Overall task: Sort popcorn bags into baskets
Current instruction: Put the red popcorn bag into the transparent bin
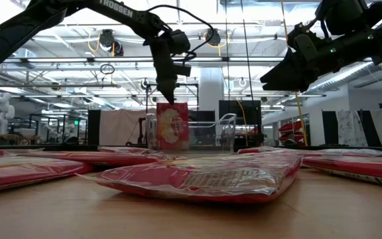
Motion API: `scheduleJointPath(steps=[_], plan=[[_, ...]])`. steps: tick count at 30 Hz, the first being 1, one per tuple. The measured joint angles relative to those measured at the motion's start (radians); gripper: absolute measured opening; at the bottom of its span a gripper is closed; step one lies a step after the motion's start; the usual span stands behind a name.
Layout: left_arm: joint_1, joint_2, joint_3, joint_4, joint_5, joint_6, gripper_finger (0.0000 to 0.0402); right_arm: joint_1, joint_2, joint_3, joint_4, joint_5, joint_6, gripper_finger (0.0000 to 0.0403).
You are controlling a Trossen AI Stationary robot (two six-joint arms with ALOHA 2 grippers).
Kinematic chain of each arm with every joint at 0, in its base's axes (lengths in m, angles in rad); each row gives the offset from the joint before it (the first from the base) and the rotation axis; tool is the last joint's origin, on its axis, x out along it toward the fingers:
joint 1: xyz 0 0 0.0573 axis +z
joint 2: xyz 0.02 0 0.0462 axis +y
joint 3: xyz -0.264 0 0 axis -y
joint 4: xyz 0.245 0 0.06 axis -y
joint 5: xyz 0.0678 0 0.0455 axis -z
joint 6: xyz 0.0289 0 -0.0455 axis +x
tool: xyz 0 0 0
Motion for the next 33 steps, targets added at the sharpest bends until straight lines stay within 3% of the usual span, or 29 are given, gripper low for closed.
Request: scheduleJointPath(steps=[7,11,16,20,27,33], plan=[[-0.004,-0.098,0.000,0.005,-0.006,-0.044,0.0148,0.000,0.000,0.000,-0.001,0.001,0.000,0.0254],[-0.004,-0.162,0.000,-0.003,0.014,-0.149,0.0148,0.000,0.000,0.000,-0.017,0.003,0.000,0.0254],[-0.007,-0.222,0.000,-0.074,0.182,-0.375,0.0148,0.000,0.000,0.001,-0.098,0.034,-0.048,0.0254],[-0.060,-0.255,-0.027,-0.104,0.303,-0.427,0.0147,0.000,0.000,0.001,-0.168,0.034,-0.079,0.0254],[-0.269,-0.314,-0.247,0.096,0.284,-0.424,0.0147,0.000,0.000,-0.035,-0.195,0.062,-0.200,0.0254],[-0.430,-0.407,-0.538,0.403,0.157,-0.461,0.0147,0.017,0.013,-0.027,-0.270,0.058,-0.181,0.0254]])
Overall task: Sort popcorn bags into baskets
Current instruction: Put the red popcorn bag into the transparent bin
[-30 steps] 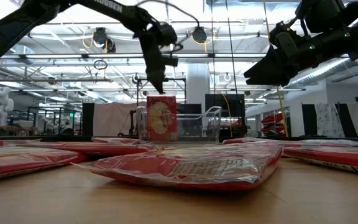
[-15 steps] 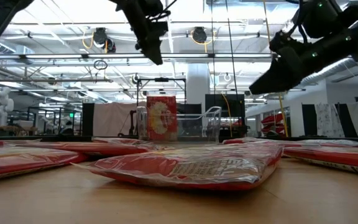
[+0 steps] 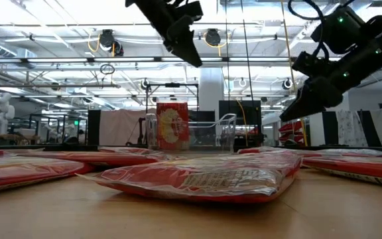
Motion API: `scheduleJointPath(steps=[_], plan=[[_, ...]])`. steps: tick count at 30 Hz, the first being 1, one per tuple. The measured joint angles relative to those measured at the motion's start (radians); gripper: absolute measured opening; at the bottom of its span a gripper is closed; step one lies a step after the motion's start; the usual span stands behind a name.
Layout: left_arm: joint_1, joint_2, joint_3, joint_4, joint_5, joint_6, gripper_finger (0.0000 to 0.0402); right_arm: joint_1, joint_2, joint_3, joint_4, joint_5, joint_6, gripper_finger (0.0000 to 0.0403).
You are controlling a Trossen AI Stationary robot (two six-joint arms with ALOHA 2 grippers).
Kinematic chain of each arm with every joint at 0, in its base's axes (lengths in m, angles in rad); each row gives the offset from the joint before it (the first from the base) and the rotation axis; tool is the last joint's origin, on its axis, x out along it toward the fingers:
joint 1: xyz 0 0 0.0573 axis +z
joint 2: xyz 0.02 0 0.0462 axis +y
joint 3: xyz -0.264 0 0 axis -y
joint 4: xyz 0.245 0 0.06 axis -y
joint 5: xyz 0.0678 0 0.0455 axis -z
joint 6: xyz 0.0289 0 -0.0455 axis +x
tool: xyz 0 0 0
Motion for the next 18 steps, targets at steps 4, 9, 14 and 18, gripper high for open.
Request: scheduleJointPath(steps=[4,9,14,18], plan=[[-0.063,-0.074,-0.173,0.225,-0.024,-0.020,0.0147,0.035,0.052,0.093,-0.114,0.032,-0.068,0.0254],[-0.114,-0.114,-0.326,0.440,-0.043,-0.033,0.0147,0.046,0.179,0.187,-0.268,0.052,-0.145,0.0247],[-0.146,-0.114,-0.380,0.491,-0.070,-0.033,0.0147,0.047,0.313,0.240,-0.337,0.051,-0.161,0.0222],[-0.169,-0.114,-0.396,0.489,-0.073,-0.072,0.0147,0.047,0.393,0.254,-0.348,0.051,-0.174,0.0214]])
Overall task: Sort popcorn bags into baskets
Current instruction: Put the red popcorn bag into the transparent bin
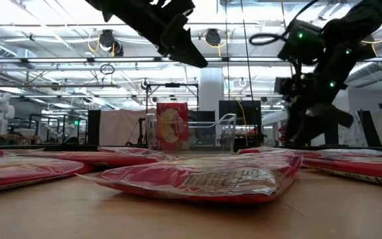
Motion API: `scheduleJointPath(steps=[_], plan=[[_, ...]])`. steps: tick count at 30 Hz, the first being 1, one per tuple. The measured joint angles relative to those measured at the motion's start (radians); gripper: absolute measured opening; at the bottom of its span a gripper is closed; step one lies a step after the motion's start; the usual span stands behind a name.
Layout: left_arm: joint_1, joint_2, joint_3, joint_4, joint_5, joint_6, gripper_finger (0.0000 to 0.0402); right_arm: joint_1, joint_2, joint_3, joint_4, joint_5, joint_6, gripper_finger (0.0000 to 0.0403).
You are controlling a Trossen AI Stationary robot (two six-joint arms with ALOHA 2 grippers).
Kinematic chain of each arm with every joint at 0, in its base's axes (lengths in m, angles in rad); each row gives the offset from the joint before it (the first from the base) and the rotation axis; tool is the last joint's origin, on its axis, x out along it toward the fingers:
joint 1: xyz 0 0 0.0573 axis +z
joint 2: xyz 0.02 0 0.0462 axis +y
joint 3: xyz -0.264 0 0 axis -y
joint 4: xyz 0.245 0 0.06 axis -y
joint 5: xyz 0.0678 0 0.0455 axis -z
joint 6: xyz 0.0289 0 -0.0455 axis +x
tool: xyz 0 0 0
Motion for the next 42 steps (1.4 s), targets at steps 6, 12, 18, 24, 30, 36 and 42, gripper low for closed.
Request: scheduleJointPath(steps=[6,12,18,24,30,36,42], plan=[[-0.049,0.000,-0.025,0.007,0.000,-0.037,0.0147,0.000,0.085,0.004,0.014,0.002,-0.061,0.0222],[-0.093,0.000,-0.043,0.033,-0.001,-0.047,0.0147,-0.002,0.116,0.005,0.053,0.002,-0.052,0.0179],[-0.118,0.000,-0.043,0.050,-0.001,-0.047,0.0147,-0.002,0.117,0.004,0.055,0.000,-0.023,0.0052],[-0.128,0.000,-0.043,0.050,-0.003,-0.056,0.0147,0.007,0.091,0.002,0.056,0.000,0.018,0.0011],[-0.130,0.000,-0.043,0.056,-0.003,-0.054,0.0147,0.033,-0.002,0.047,-0.057,-0.002,0.095,0.0002],[-0.129,0.022,-0.042,0.110,-0.003,0.003,0.0148,0.065,-0.079,0.146,-0.205,-0.003,0.153,0.0001],[-0.142,0.113,-0.044,0.214,-0.003,0.075,0.0161,0.090,-0.115,0.257,-0.298,-0.009,0.225,0.0000]])
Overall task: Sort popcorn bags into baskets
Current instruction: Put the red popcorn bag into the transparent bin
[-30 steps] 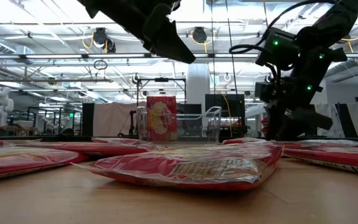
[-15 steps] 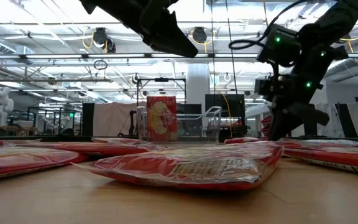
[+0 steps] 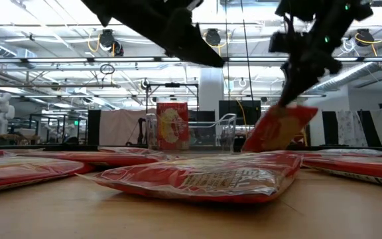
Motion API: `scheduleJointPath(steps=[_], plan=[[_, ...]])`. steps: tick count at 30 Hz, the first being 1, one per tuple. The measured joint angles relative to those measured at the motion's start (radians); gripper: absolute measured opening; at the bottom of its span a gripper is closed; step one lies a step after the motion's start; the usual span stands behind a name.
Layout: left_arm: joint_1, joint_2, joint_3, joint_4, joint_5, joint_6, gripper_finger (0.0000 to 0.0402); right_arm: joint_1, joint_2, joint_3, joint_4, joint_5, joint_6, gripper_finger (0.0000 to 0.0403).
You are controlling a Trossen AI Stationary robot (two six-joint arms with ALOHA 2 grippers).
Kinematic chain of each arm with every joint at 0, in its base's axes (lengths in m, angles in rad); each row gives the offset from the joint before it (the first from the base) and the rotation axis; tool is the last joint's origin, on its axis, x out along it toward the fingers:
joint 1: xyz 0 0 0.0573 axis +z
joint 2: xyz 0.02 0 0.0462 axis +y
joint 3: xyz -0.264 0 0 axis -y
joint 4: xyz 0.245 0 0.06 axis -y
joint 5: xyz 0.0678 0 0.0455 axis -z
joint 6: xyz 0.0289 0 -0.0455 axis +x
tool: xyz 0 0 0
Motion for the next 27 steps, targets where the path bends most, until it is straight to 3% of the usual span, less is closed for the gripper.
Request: scheduleJointPath(steps=[12,15,19,27], plan=[[0.016,0.233,0.001,0.444,-0.022,0.061,0.0311,0.000,-0.003,0.177,-0.130,-0.140,0.022,0.0000],[0.023,0.283,0.006,0.529,-0.037,0.059,0.0334,-0.003,-0.003,0.195,-0.127,-0.153,0.024,0.0000],[0.032,0.322,0.006,0.591,-0.151,0.028,0.0326,-0.003,-0.003,0.204,-0.126,-0.153,0.025,0.0000],[0.056,0.331,0.007,0.563,-0.030,-0.025,0.0237,-0.003,-0.003,0.204,-0.106,-0.153,0.023,0.0000]])
